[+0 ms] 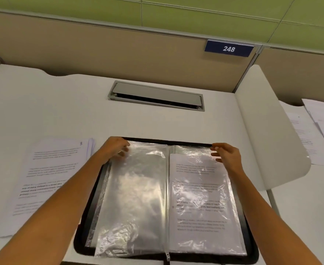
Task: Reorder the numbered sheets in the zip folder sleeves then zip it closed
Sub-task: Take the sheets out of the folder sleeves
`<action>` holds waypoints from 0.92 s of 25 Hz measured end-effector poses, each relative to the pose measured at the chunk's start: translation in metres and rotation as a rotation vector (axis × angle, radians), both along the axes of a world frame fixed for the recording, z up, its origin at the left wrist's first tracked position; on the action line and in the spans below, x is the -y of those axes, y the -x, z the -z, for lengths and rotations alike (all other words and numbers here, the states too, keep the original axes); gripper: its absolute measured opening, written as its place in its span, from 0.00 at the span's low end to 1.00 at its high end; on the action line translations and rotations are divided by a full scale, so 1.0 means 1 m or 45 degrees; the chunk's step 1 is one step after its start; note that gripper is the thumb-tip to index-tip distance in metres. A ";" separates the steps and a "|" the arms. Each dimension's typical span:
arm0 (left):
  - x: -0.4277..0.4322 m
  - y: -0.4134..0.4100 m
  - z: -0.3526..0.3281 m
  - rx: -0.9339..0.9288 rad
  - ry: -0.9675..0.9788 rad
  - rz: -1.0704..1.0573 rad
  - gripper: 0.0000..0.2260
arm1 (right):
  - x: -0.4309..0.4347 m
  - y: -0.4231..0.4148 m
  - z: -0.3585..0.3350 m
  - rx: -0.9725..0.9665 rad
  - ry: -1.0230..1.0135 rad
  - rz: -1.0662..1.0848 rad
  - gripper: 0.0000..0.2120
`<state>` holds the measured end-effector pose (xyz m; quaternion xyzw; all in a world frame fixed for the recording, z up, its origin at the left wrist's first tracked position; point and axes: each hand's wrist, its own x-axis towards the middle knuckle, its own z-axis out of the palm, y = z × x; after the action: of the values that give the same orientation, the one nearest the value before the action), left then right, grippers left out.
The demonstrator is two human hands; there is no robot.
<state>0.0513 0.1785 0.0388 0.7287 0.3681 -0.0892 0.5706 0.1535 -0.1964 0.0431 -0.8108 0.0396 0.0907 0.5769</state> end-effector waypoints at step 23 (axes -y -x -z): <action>0.016 -0.009 0.030 0.133 -1.482 0.212 0.11 | 0.013 -0.017 0.032 0.379 1.001 -0.415 0.19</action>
<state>0.0600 0.1620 0.0092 0.9518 0.2693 0.1190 0.0854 0.1708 -0.2091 0.0115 -0.9682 -0.1404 0.0409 0.2028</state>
